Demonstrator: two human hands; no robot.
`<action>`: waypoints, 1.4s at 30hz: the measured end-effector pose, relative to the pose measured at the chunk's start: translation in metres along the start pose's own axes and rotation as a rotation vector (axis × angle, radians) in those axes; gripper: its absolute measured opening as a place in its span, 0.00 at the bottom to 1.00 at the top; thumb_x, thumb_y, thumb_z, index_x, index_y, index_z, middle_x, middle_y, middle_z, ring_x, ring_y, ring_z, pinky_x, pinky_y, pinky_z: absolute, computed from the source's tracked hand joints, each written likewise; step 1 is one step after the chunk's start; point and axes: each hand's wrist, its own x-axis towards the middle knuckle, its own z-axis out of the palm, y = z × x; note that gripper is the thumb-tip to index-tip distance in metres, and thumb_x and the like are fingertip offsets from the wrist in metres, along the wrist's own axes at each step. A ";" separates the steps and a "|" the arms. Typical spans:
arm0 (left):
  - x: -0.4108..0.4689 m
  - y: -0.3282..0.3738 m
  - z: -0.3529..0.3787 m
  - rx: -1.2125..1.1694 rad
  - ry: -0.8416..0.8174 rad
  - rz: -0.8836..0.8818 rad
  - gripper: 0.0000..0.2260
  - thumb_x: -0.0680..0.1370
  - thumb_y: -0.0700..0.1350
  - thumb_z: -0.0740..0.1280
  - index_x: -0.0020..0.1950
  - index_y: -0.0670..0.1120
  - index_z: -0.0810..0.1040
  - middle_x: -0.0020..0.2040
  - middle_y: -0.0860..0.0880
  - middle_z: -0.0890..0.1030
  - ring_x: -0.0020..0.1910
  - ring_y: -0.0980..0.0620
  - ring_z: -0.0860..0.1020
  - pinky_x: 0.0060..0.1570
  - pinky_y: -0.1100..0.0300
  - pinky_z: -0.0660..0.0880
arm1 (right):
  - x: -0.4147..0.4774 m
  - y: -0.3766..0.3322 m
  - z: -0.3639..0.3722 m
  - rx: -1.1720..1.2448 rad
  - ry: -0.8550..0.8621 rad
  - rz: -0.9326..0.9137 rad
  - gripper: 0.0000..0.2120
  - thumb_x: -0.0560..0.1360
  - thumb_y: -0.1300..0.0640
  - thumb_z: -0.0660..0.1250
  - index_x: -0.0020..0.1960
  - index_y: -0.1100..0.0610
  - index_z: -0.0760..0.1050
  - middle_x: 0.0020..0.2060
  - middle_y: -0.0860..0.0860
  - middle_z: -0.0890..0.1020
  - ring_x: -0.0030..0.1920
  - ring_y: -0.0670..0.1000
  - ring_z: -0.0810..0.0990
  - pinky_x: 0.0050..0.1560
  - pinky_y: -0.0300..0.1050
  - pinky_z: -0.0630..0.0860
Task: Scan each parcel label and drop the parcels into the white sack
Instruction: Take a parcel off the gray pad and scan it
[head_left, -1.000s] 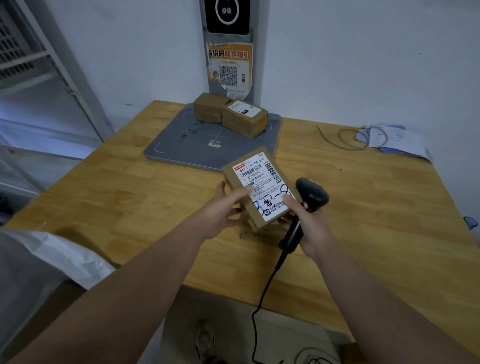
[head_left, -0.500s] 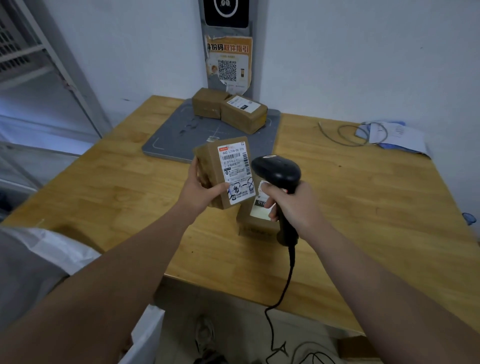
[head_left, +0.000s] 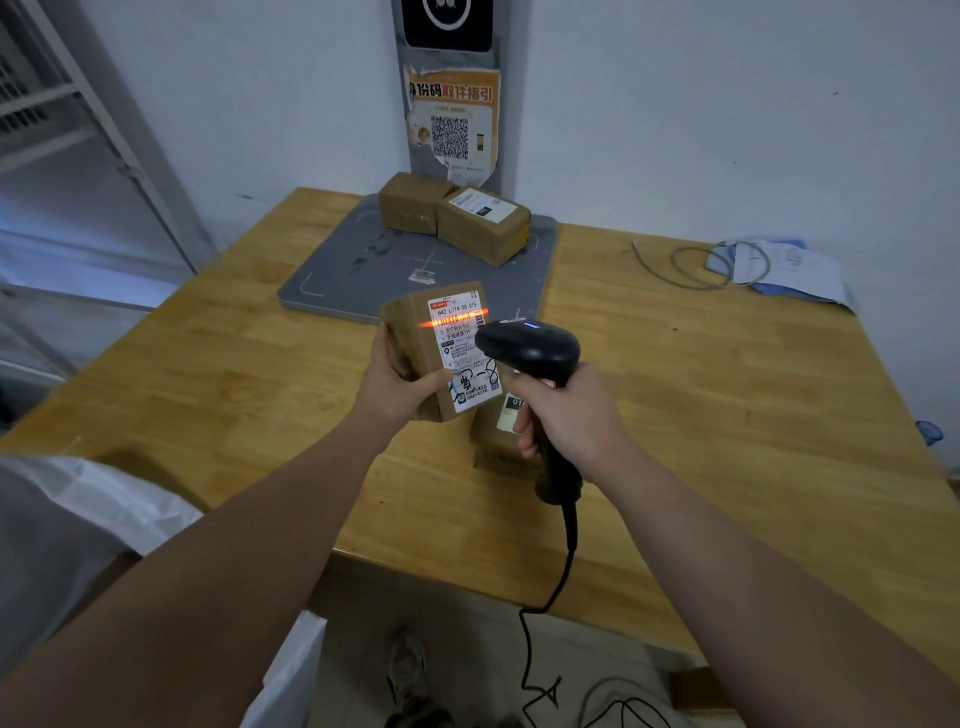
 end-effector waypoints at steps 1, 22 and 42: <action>0.000 -0.001 0.000 -0.002 0.002 -0.004 0.41 0.72 0.38 0.74 0.77 0.54 0.54 0.58 0.54 0.74 0.48 0.63 0.74 0.36 0.71 0.74 | 0.000 0.000 0.000 -0.004 0.001 -0.003 0.11 0.75 0.57 0.69 0.42 0.65 0.79 0.27 0.59 0.79 0.24 0.54 0.77 0.28 0.46 0.77; -0.047 -0.024 -0.080 0.030 0.119 0.030 0.41 0.71 0.46 0.76 0.77 0.52 0.55 0.54 0.57 0.74 0.46 0.71 0.74 0.38 0.74 0.74 | -0.017 -0.004 0.094 -0.039 -0.139 -0.033 0.18 0.75 0.53 0.70 0.35 0.67 0.78 0.26 0.58 0.79 0.26 0.55 0.79 0.32 0.47 0.79; -0.248 -0.233 -0.373 0.645 0.279 -0.613 0.44 0.69 0.58 0.75 0.77 0.55 0.53 0.69 0.43 0.64 0.65 0.42 0.70 0.62 0.48 0.72 | -0.134 0.121 0.374 -0.284 -0.506 0.239 0.12 0.75 0.55 0.71 0.44 0.65 0.78 0.26 0.53 0.80 0.25 0.48 0.79 0.31 0.39 0.78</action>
